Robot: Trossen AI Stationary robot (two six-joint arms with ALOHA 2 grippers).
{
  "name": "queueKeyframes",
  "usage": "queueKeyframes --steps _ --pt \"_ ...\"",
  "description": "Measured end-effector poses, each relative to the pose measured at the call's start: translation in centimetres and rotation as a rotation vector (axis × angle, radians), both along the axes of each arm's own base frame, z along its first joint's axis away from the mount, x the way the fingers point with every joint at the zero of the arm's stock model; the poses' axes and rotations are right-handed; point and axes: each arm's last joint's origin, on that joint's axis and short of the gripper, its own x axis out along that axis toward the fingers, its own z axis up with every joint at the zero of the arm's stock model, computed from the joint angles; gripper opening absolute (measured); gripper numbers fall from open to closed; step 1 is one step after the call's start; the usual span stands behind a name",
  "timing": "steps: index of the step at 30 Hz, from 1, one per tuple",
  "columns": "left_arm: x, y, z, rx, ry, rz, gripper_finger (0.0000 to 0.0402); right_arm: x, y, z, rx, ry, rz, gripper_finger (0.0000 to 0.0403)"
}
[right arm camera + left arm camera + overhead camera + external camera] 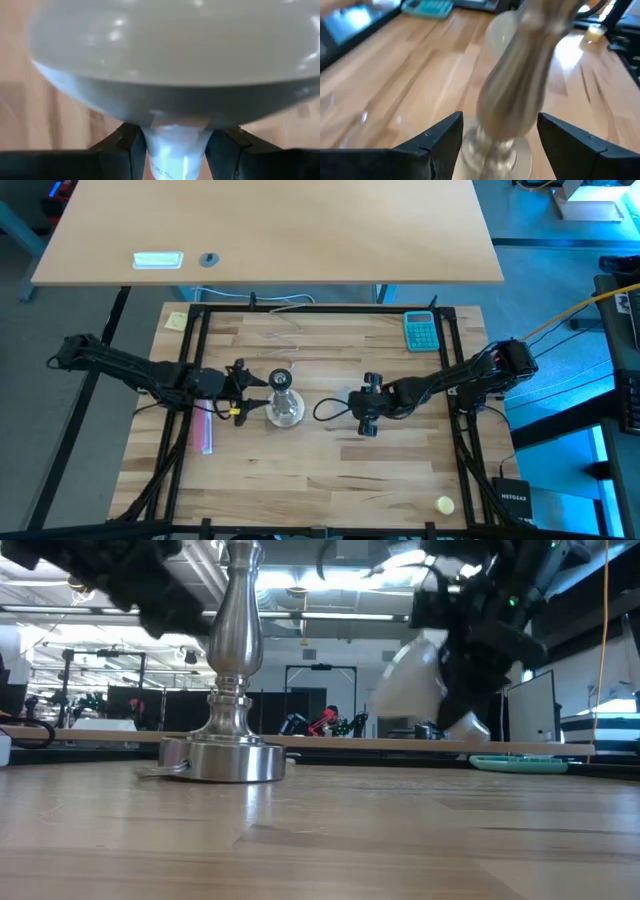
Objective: Screw lightbulb
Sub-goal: Remove the white lightbulb from the silver lamp, then return to Home Position
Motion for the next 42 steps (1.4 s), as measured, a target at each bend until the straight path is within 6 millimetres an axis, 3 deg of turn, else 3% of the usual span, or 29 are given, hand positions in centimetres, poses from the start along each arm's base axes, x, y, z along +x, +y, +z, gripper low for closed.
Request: queueKeyframes --steps 8,17,21,24,28,36,42 --pt "-0.6 0.4 -1.3 0.023 0.090 0.085 0.0238 -0.7 -3.5 -1.8 0.005 0.227 -0.035 0.0156" --pt "-0.8 0.4 -1.8 0.024 0.125 0.088 0.0238 0.7 -4.4 -4.2 0.063 0.241 -0.032 0.0156" --pt "-0.8 0.4 -1.8 0.007 0.121 0.097 0.0237 1.0 -4.5 -4.4 0.039 0.225 -0.039 0.0238" --pt "-0.9 0.3 -1.6 0.008 0.117 0.092 0.0237 0.7 -4.5 -3.5 0.034 0.236 -0.044 0.0305" --pt "-1.1 0.3 0.0 0.021 0.051 0.071 0.0237 0.2 -4.4 0.1 0.053 0.170 -0.032 0.0351" --pt "-3.7 0.9 2.9 0.104 -0.103 0.020 0.0237 -3.8 -4.5 6.3 0.104 -0.060 0.018 0.0361" --pt "-6.8 1.5 4.9 0.188 -0.253 -0.003 0.0237 -7.8 -4.9 7.5 0.047 -0.390 -0.018 0.0362"
